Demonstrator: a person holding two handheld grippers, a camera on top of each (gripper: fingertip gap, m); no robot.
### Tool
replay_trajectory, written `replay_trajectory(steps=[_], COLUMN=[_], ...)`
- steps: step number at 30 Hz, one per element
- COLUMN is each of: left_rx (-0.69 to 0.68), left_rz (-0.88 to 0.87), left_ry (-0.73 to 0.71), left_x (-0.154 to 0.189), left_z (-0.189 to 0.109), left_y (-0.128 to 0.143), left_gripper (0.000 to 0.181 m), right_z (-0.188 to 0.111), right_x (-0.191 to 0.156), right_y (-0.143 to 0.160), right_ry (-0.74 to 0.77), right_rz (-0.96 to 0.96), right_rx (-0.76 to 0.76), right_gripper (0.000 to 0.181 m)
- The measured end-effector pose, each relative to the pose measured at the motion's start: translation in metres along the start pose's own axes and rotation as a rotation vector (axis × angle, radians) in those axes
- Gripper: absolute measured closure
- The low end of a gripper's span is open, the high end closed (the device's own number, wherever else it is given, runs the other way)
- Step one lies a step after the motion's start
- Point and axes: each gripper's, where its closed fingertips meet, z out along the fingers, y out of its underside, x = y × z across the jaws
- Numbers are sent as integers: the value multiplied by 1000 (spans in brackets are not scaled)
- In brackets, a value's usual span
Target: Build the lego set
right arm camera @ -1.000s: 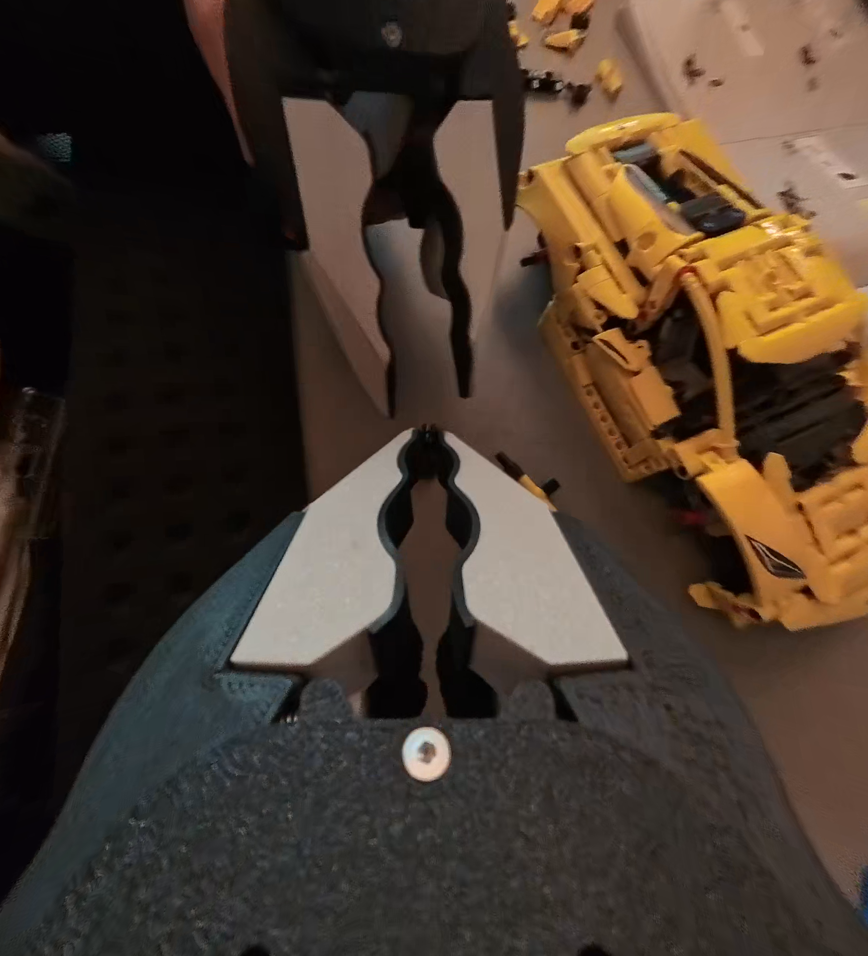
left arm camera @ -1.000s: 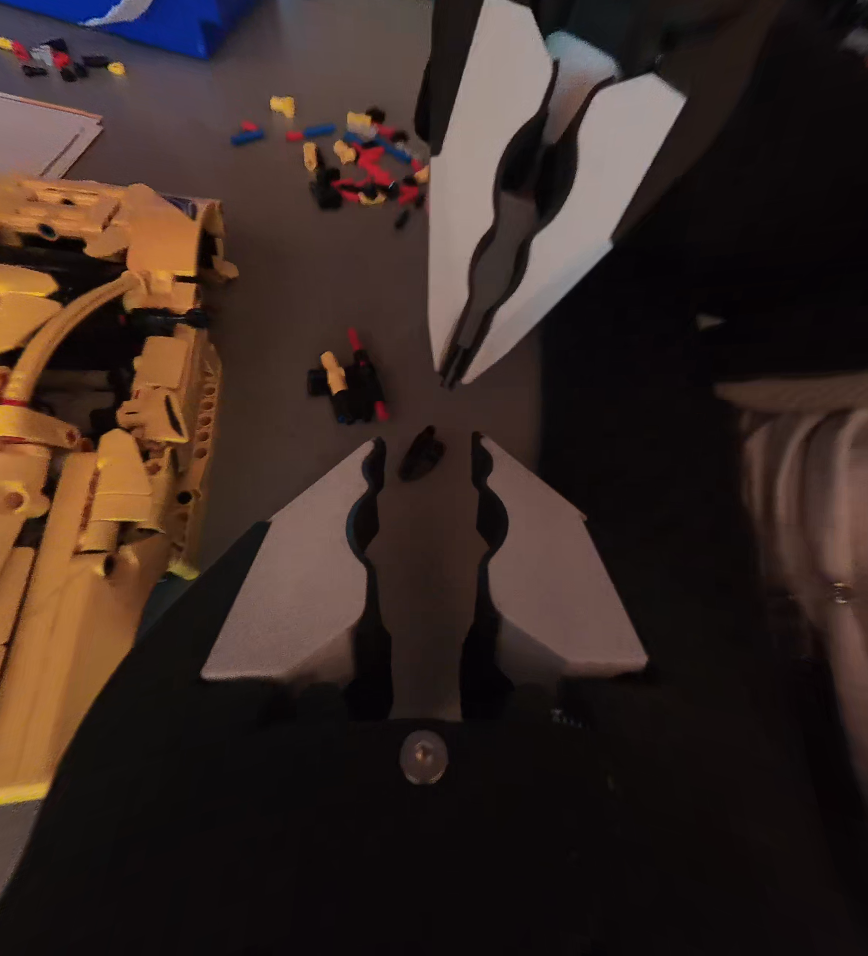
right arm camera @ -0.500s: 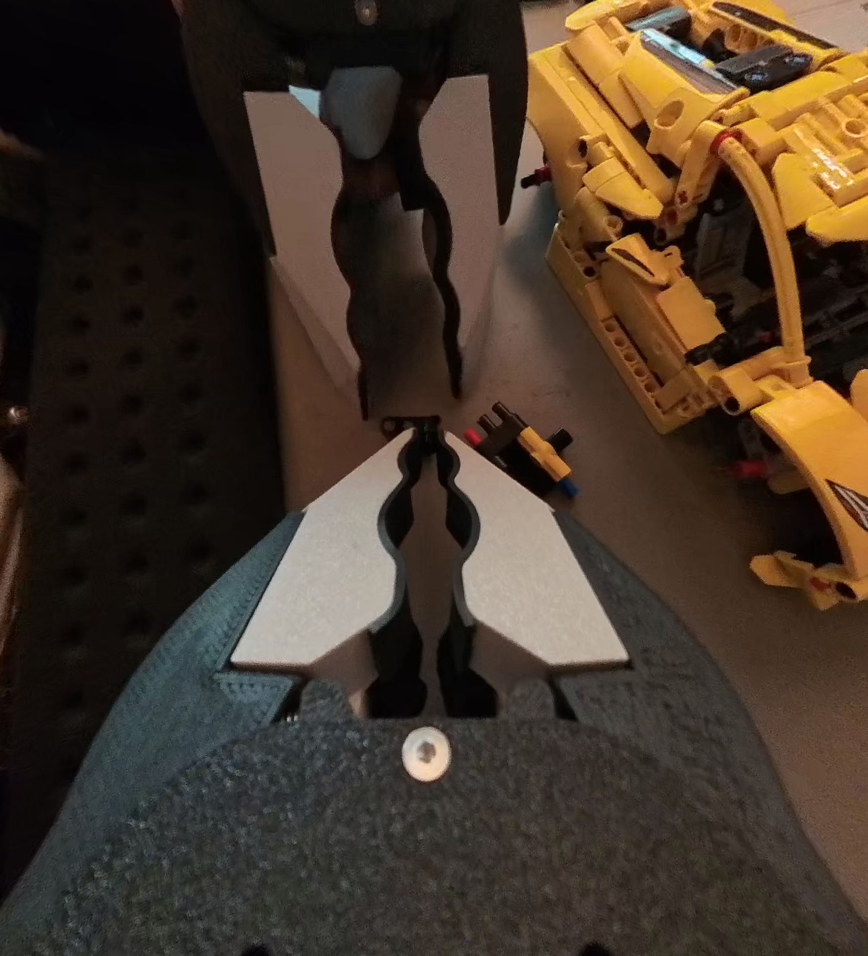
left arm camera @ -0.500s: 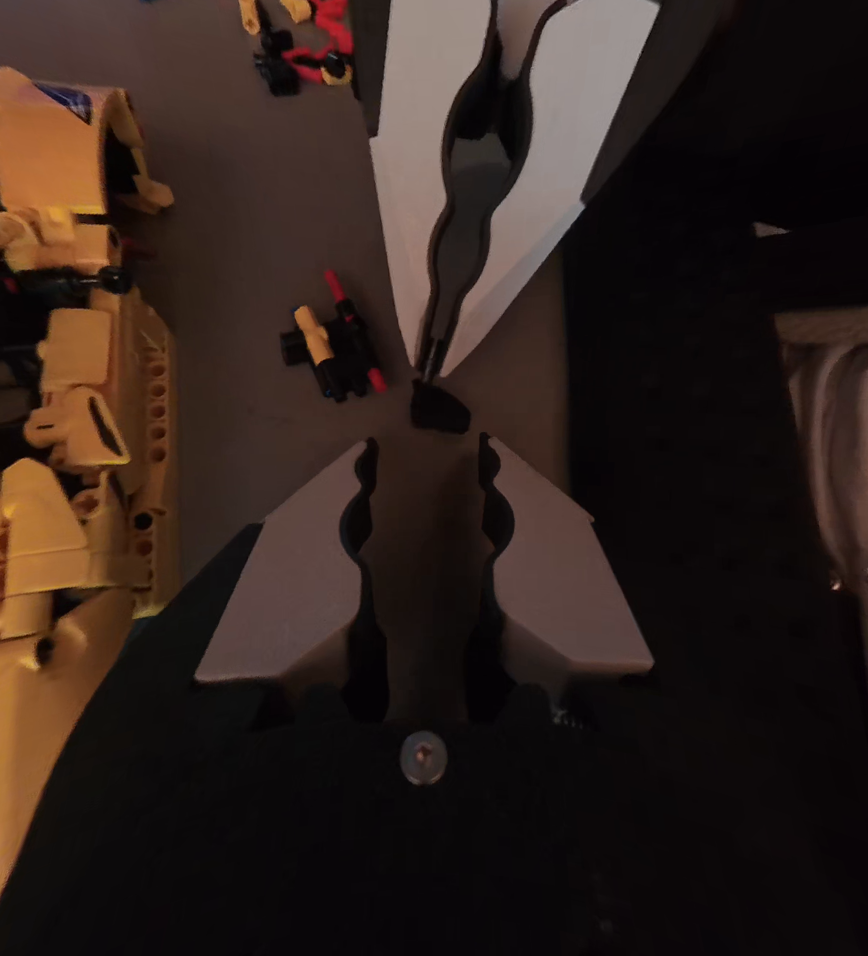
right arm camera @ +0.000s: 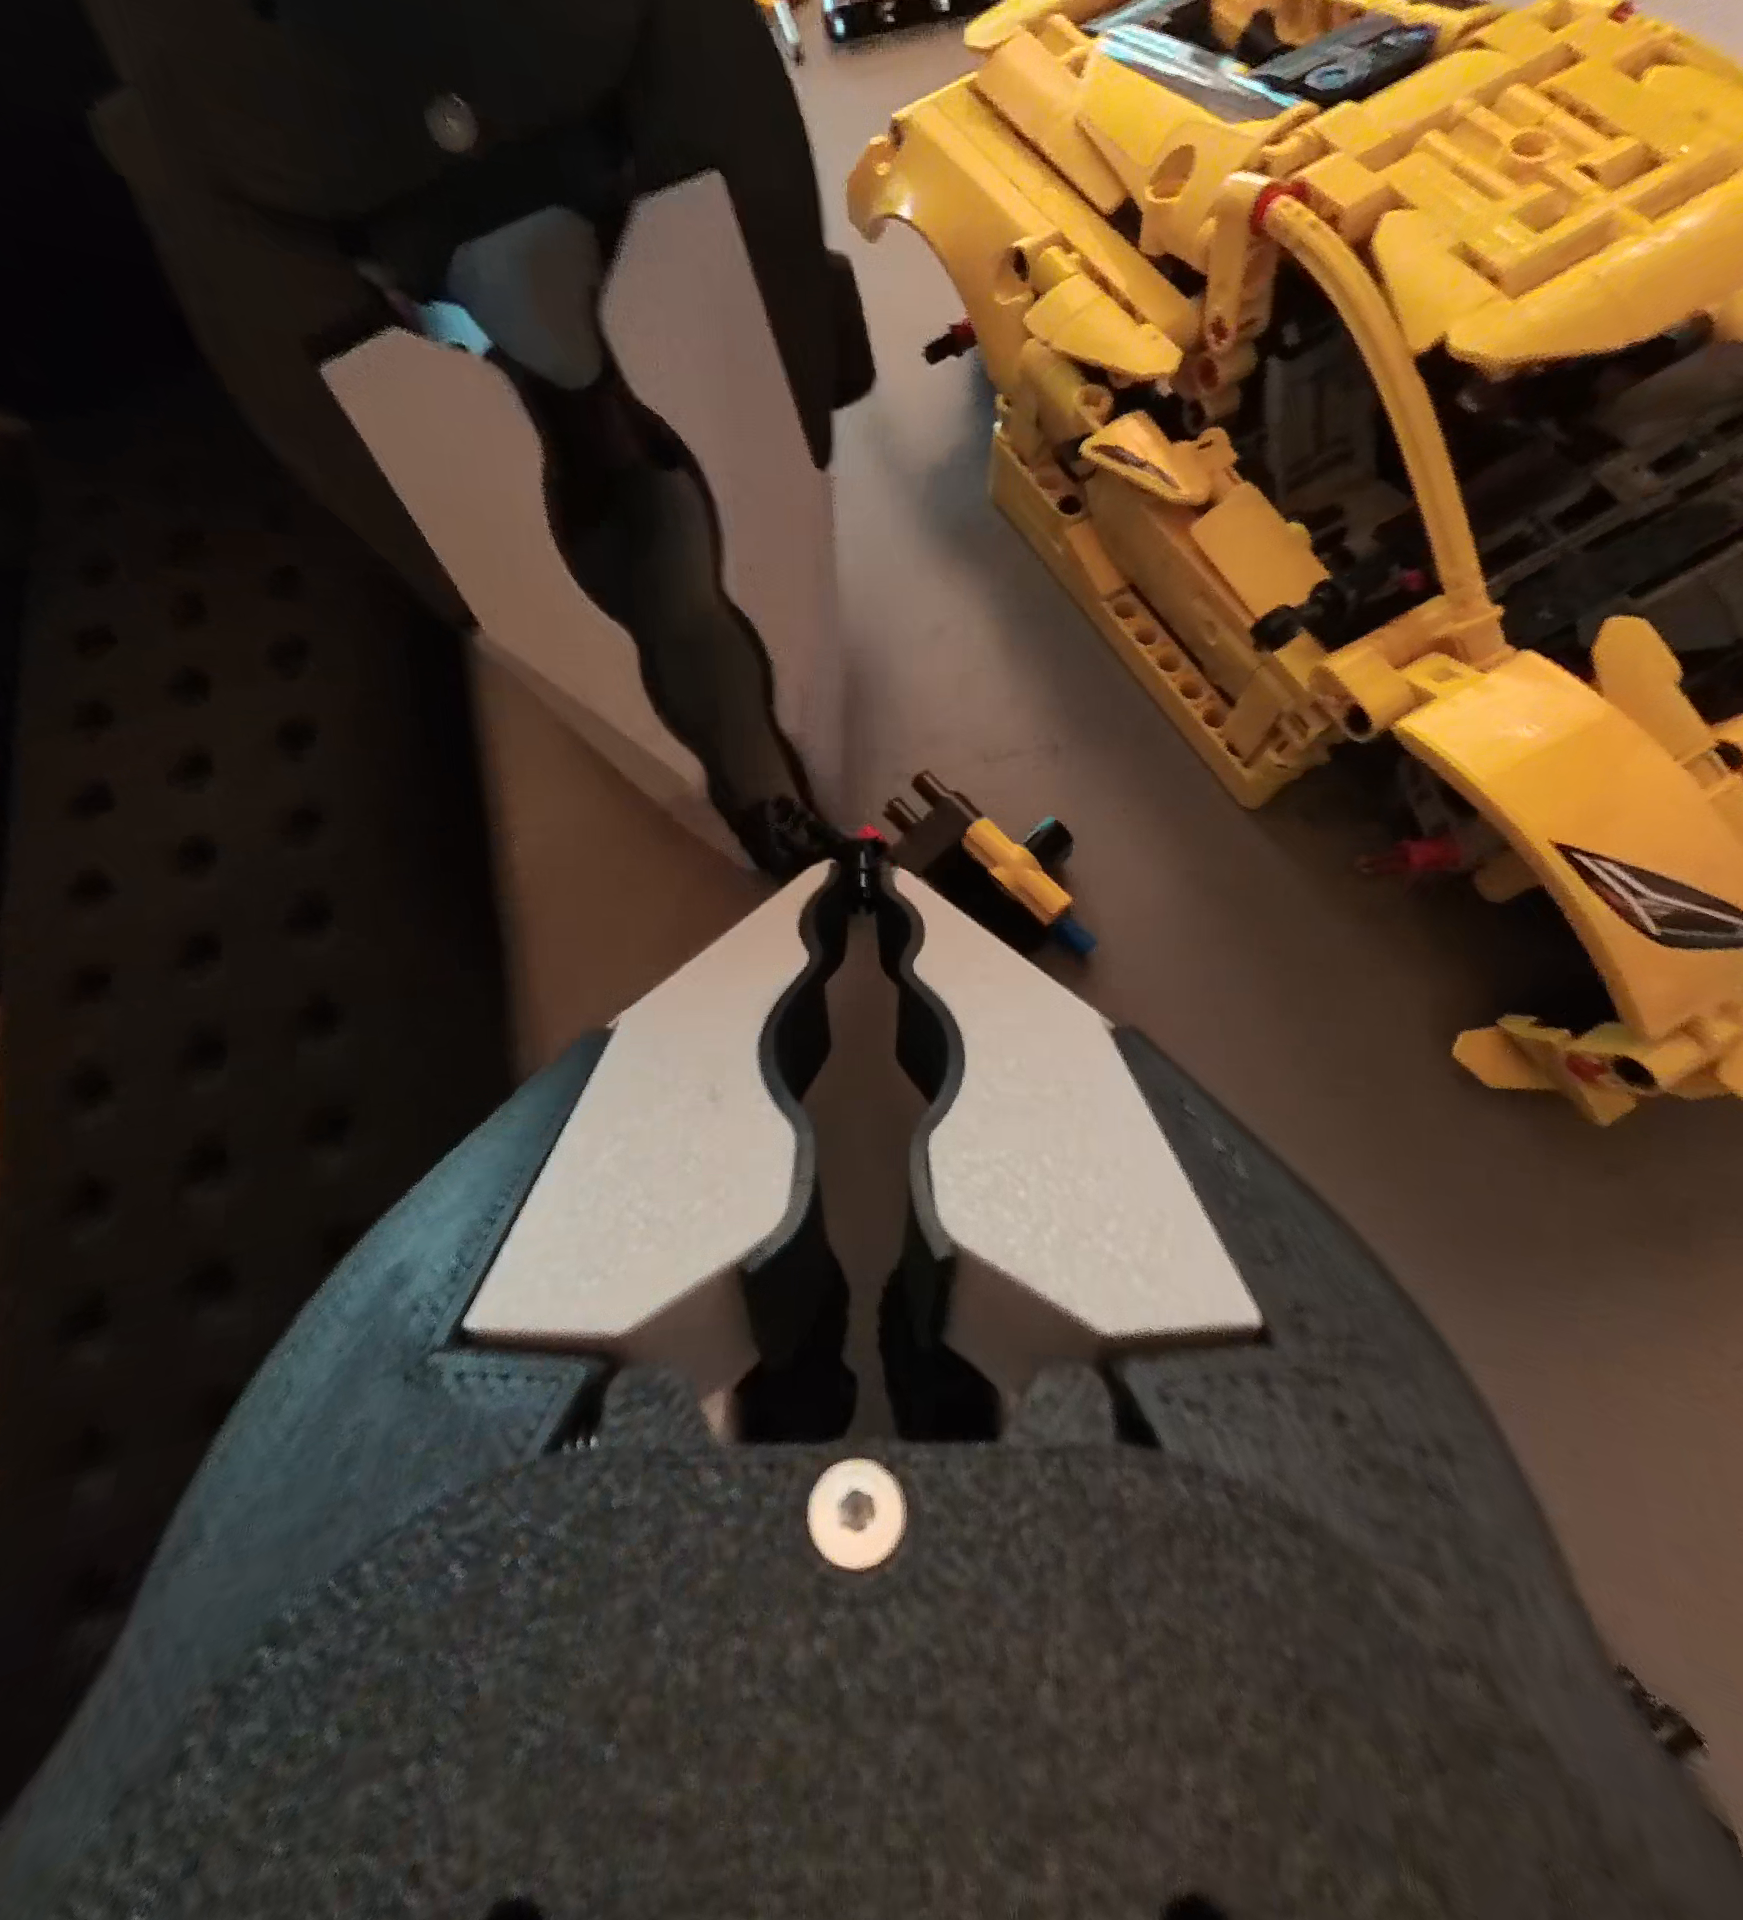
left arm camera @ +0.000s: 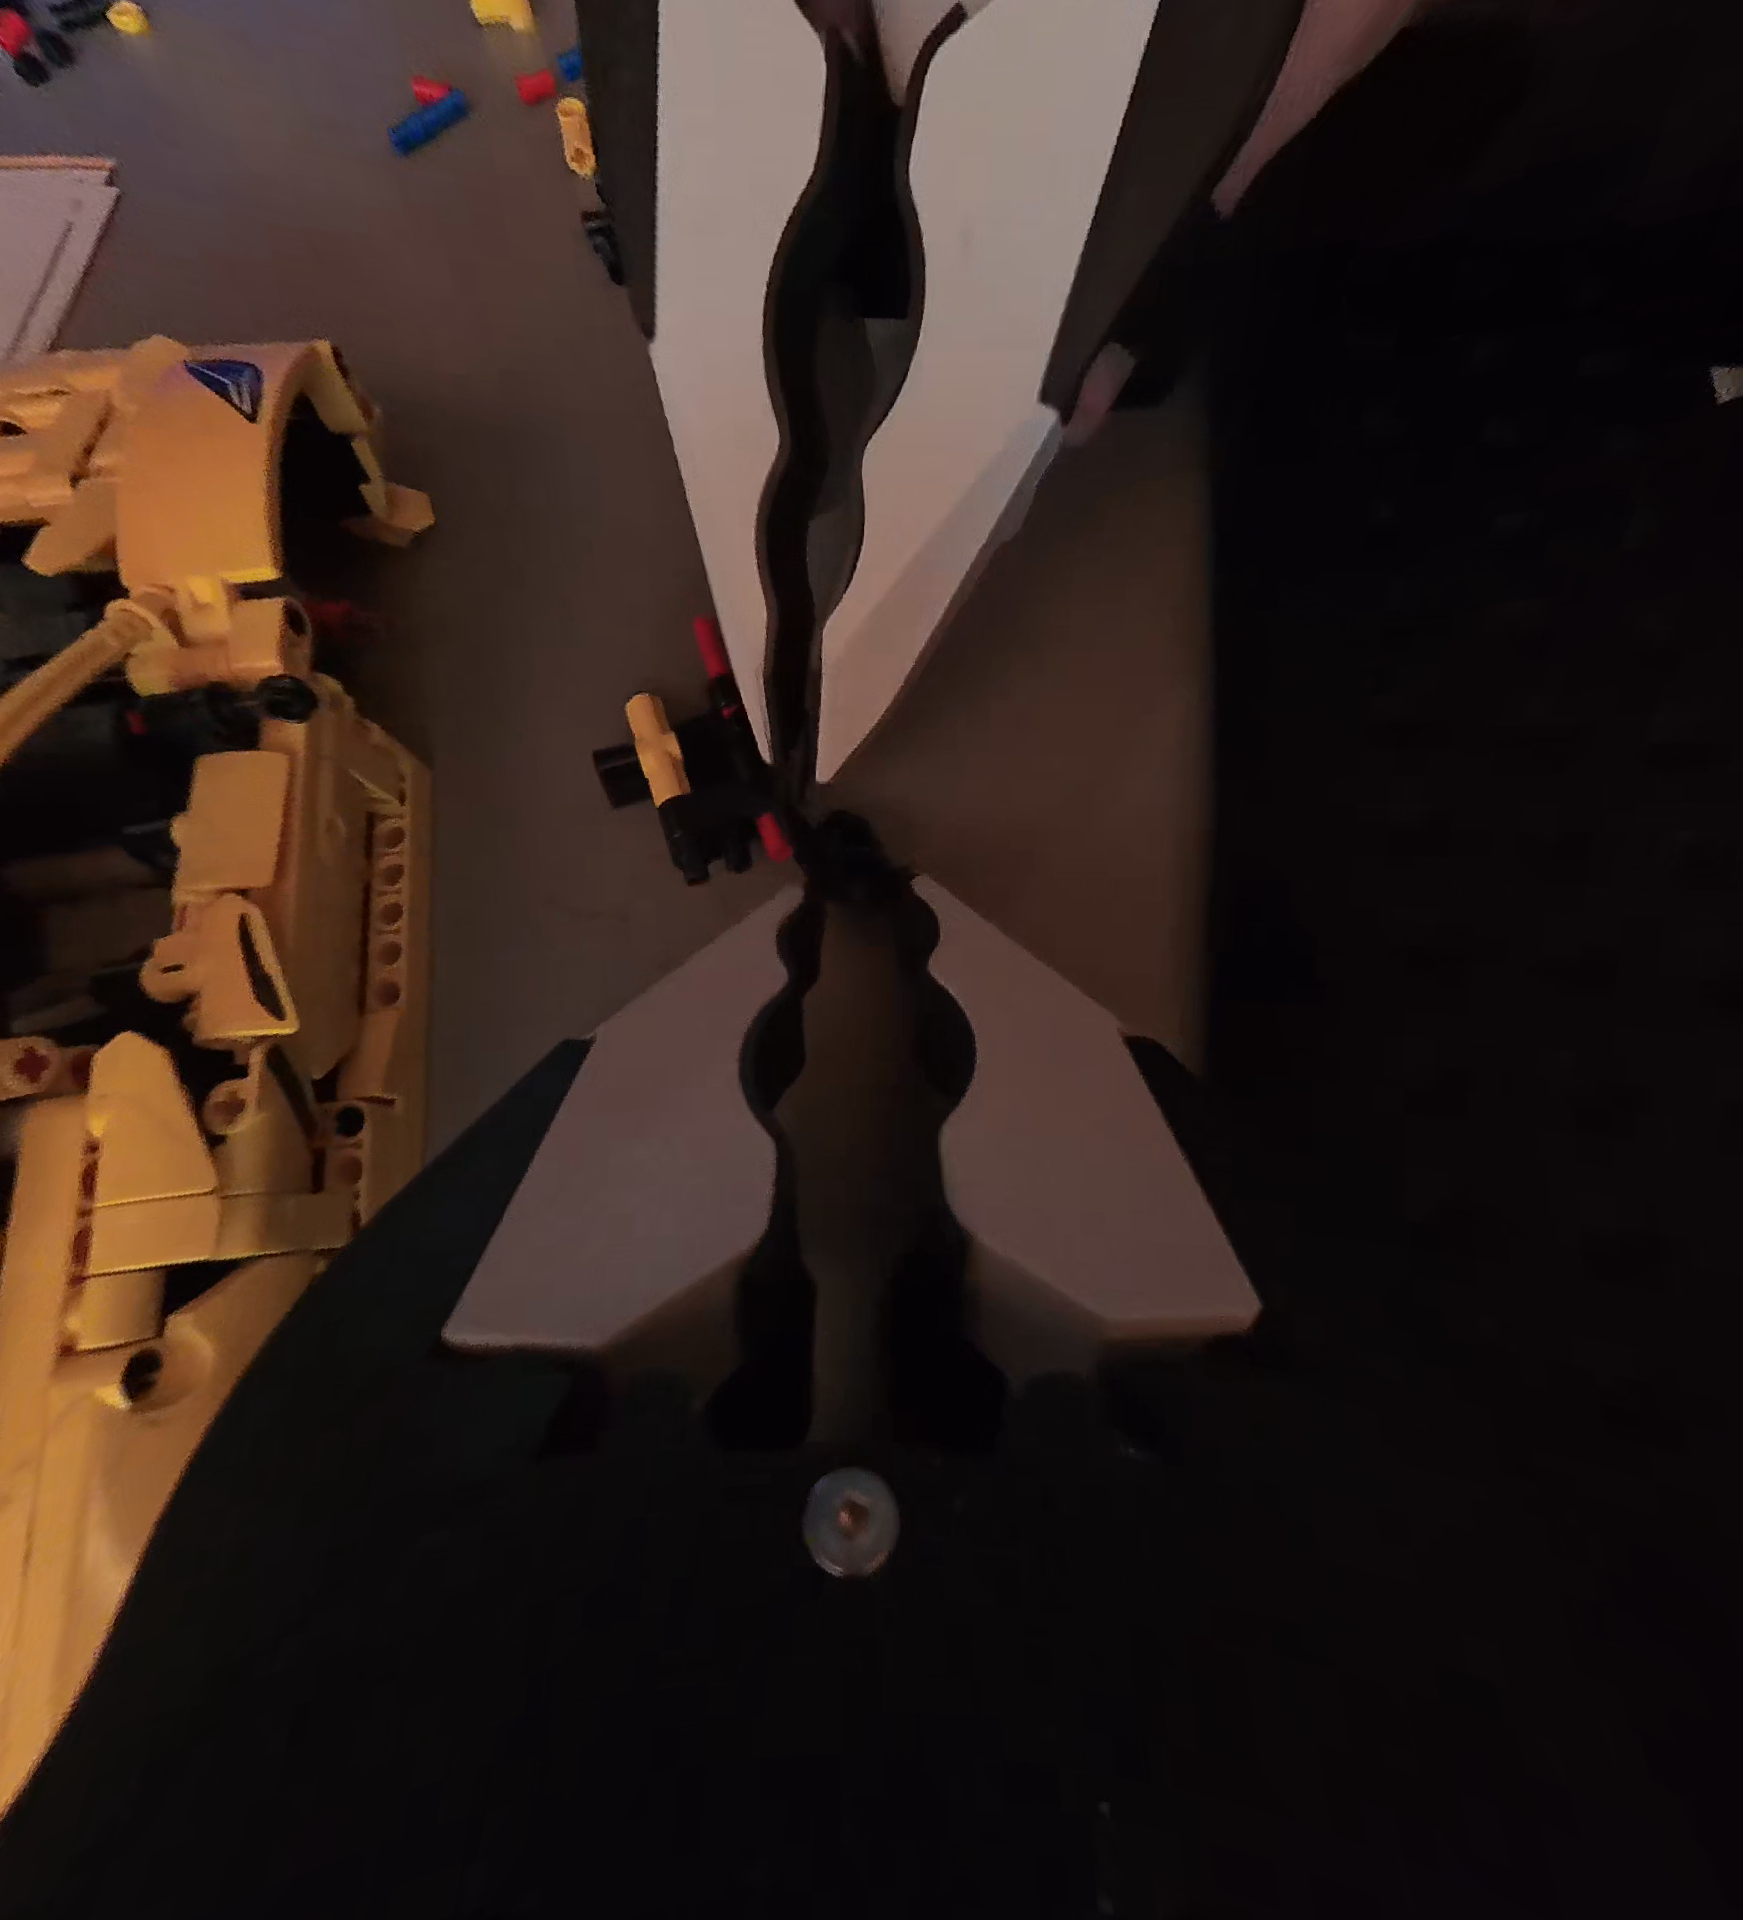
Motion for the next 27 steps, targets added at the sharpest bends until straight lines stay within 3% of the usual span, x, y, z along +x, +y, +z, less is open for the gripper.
replay_trajectory(steps=[9, 16, 20, 23, 27], left_rx=[171, 97, 122, 32, -4], left_rz=[11, -113, -198, -241, -302], left_ry=[-52, -7, -65, -144, -232], left_x=[-9, -11, -24, -35, -47], left_z=[-18, -18, -44, -59, -71], left_y=[-23, -4, 5, 32, 48], left_gripper=[181, 174, 150, 143, 141], right_z=[-5, 2, -1, 4, 8], right_x=[-8, -14, -12, -15, -17], right_y=[-4, 4, 1, 6, 9], right_ry=[-66, -85, -88, -91, -83], right_rz=[32, 23, 33, 19, -4], right_rx=[52, 8, 28, 0, -21], right_gripper=[177, 177, 177, 177, 177])
